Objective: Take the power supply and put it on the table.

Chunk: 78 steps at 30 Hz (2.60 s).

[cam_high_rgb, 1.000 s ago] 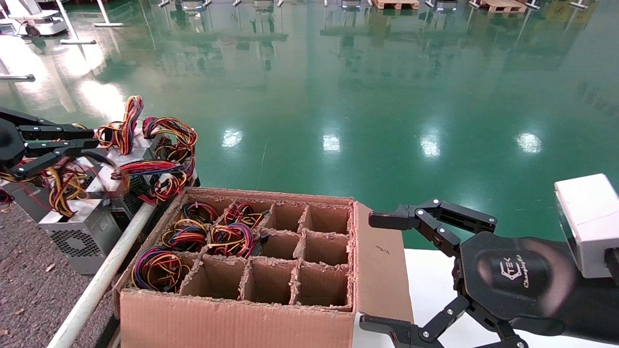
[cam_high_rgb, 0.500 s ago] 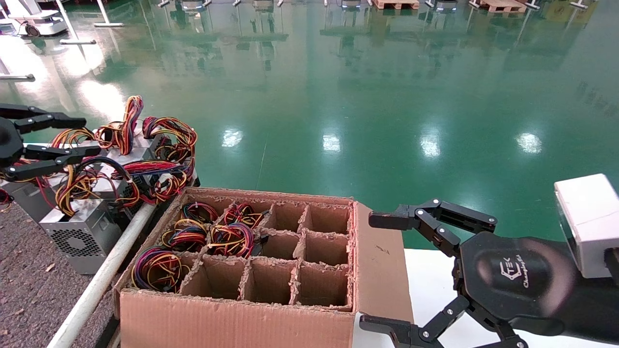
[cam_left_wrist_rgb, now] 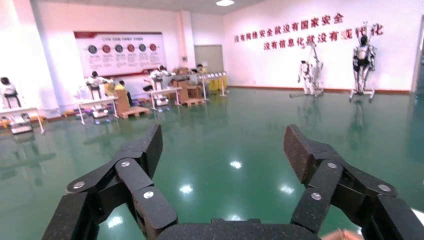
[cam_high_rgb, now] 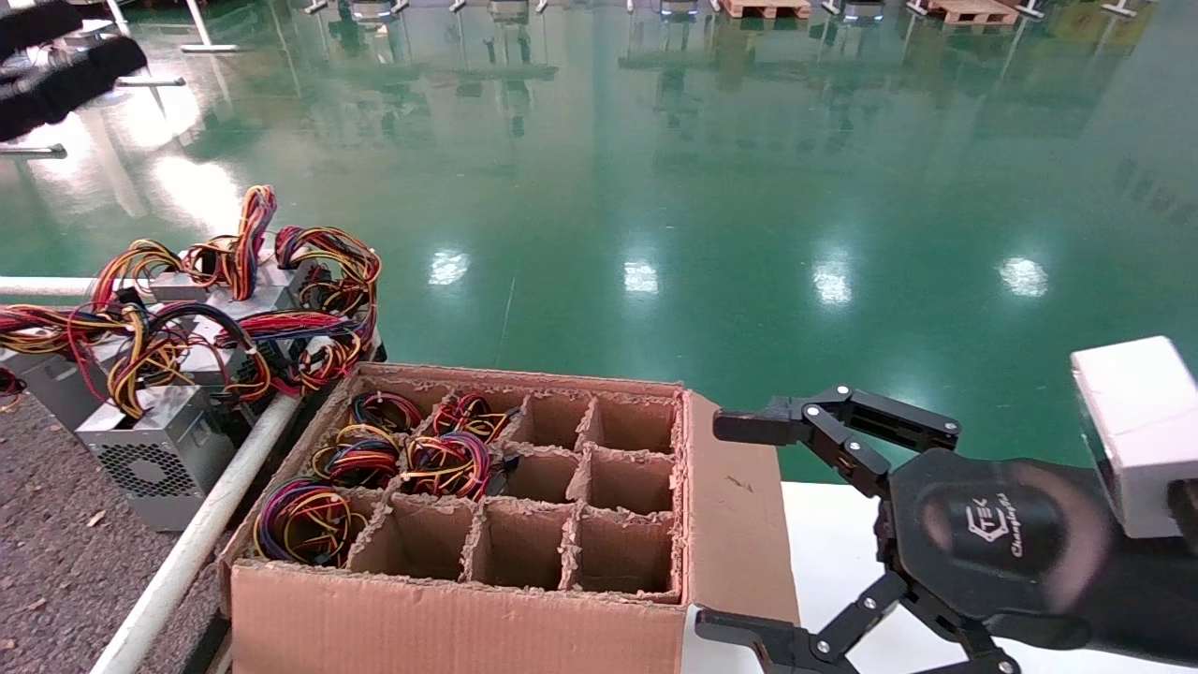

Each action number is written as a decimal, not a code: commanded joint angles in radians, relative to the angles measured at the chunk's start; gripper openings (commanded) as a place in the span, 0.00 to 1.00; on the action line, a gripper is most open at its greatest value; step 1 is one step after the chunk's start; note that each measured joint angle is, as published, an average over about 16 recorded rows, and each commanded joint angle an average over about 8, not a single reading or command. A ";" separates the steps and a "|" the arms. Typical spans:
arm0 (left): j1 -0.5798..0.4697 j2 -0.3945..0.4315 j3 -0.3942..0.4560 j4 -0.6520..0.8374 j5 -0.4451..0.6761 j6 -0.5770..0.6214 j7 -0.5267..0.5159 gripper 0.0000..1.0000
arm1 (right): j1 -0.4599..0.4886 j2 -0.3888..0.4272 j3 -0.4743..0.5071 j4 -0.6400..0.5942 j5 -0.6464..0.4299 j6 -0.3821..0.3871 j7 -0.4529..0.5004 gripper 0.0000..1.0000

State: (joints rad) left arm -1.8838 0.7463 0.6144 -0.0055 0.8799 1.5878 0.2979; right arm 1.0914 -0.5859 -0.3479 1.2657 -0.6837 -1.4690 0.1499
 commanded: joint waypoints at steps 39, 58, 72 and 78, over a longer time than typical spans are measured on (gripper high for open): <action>0.587 -0.098 -0.243 -0.925 -0.109 -0.066 -0.353 1.00 | 0.000 0.000 -0.001 0.000 0.000 0.000 0.000 1.00; 0.829 -0.138 -0.343 -1.311 -0.154 -0.093 -0.494 1.00 | 0.000 0.000 -0.001 0.000 0.001 0.000 0.000 1.00; 0.821 -0.137 -0.340 -1.297 -0.154 -0.094 -0.489 1.00 | 0.000 0.000 -0.001 0.000 0.001 0.000 -0.001 1.00; 0.816 -0.137 -0.338 -1.289 -0.152 -0.094 -0.488 1.00 | 0.000 0.000 -0.001 0.000 0.001 0.000 -0.001 1.00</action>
State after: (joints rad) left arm -1.0676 0.6096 0.2764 -1.2951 0.7273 1.4940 -0.1898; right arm 1.0915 -0.5855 -0.3487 1.2653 -0.6830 -1.4685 0.1494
